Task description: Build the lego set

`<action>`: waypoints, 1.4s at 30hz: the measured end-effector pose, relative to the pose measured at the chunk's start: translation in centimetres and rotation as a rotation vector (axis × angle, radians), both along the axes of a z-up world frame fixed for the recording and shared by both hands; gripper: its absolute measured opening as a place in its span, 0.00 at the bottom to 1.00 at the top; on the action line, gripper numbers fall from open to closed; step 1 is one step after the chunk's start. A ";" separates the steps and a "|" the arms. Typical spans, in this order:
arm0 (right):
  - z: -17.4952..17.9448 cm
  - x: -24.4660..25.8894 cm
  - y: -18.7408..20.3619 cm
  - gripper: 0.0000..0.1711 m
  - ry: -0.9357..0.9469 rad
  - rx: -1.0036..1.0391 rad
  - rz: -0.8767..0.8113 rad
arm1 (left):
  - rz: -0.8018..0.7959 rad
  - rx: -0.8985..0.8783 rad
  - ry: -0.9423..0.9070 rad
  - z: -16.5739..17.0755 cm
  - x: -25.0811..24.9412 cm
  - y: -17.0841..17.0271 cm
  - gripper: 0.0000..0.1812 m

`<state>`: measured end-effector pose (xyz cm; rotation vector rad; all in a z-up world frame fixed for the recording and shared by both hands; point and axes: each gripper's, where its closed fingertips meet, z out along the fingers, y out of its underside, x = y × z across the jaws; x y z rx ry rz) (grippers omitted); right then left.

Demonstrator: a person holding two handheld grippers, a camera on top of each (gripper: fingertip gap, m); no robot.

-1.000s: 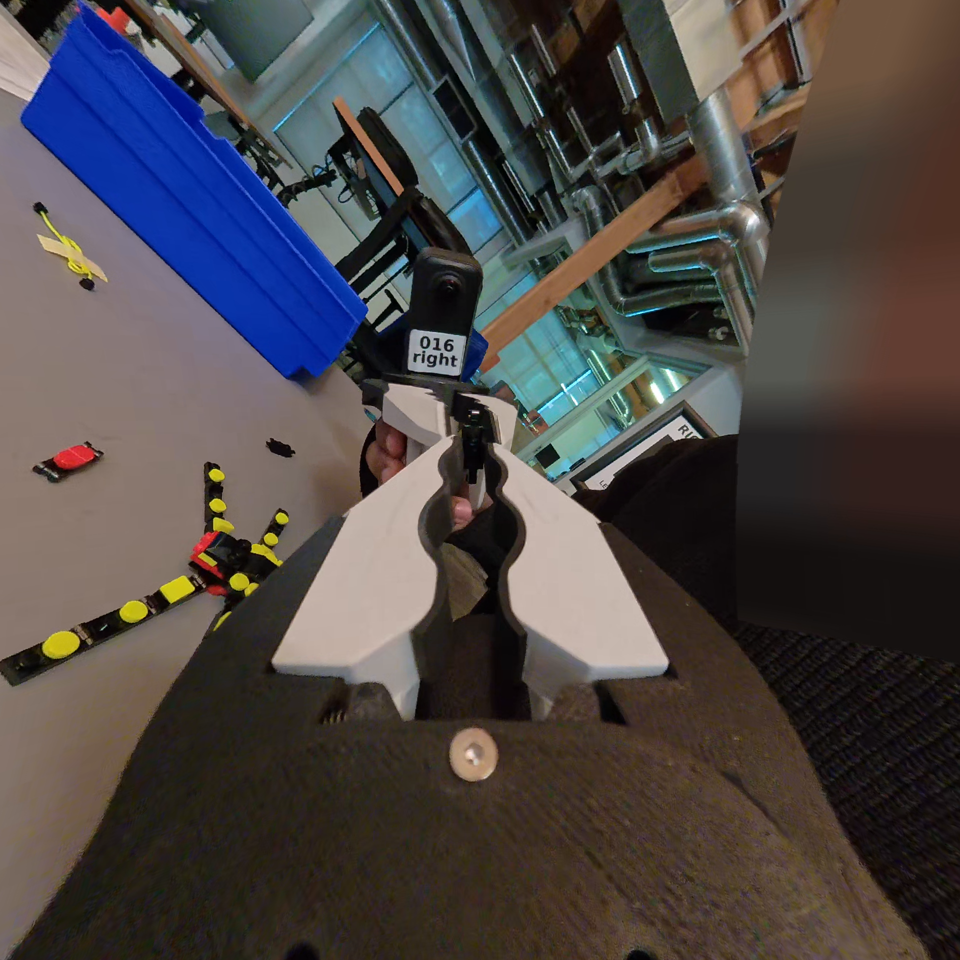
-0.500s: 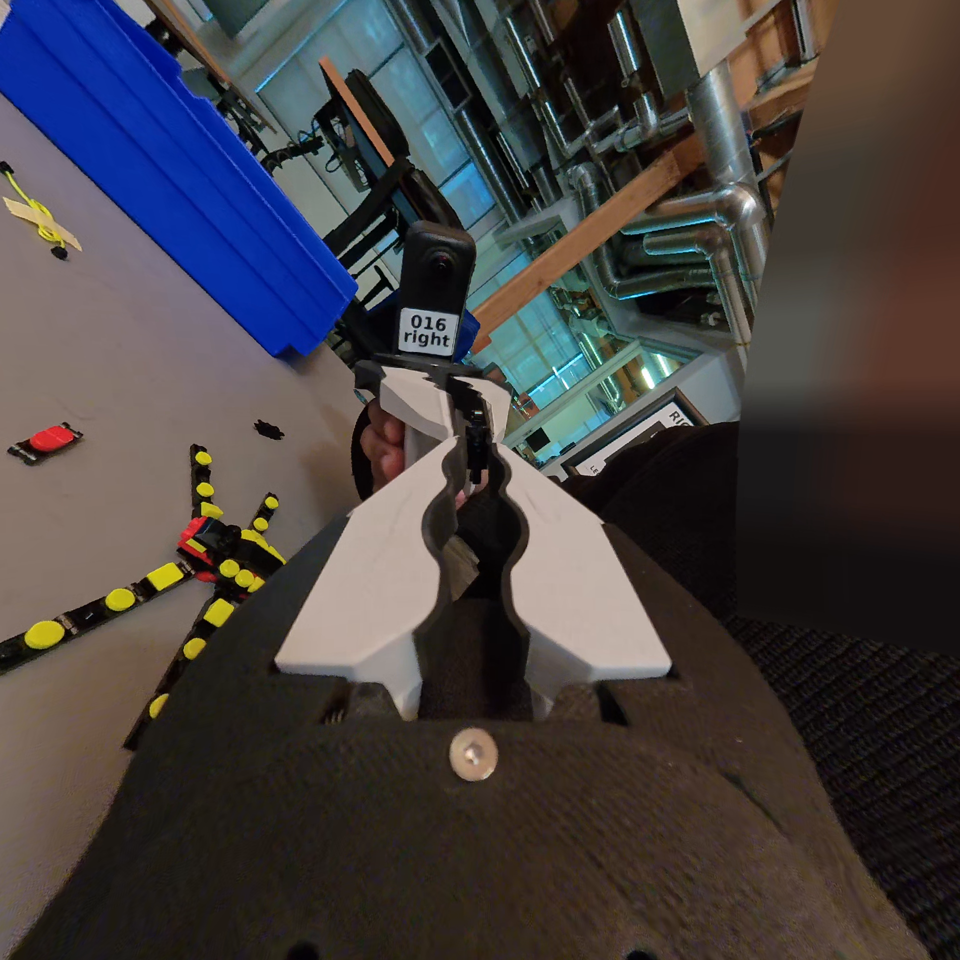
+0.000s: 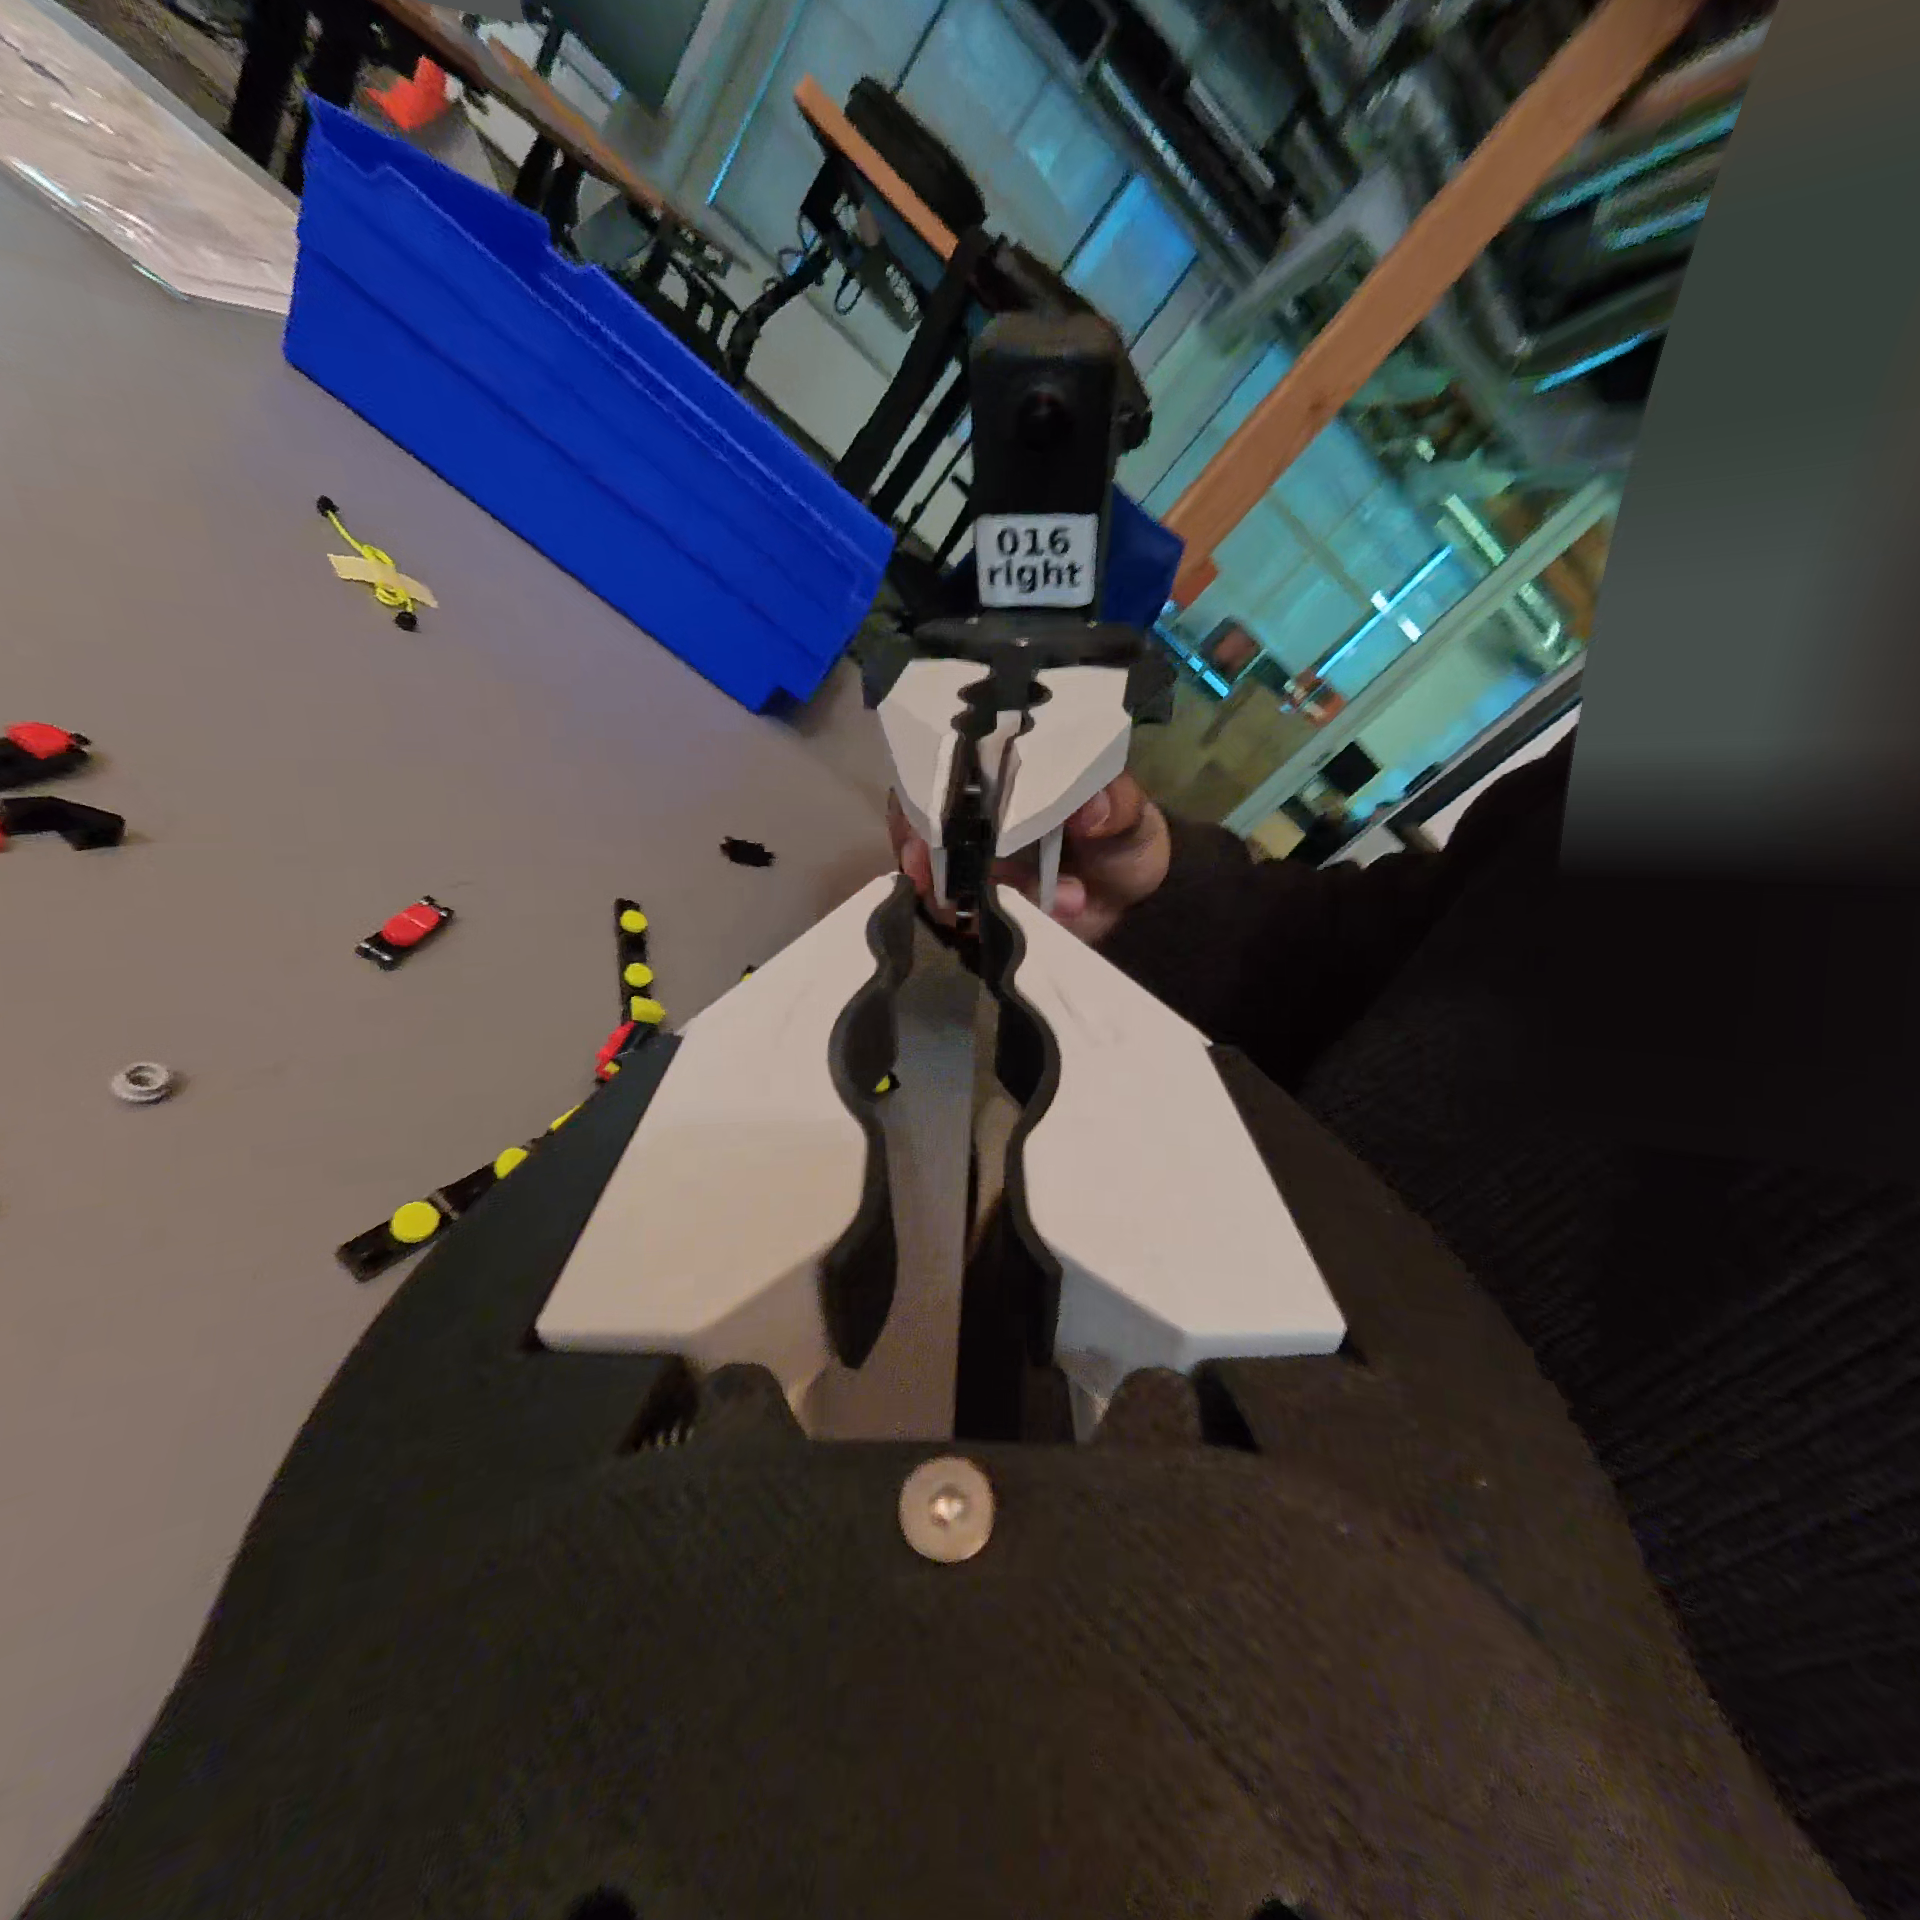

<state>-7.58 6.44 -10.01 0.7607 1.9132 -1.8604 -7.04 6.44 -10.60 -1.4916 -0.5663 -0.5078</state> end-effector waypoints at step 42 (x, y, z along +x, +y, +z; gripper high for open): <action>0.5 -0.8 -0.1 0.26 0.604 0.225 -0.190 | -0.009 0.304 -0.571 0.5 -1.6 -0.1 0.03</action>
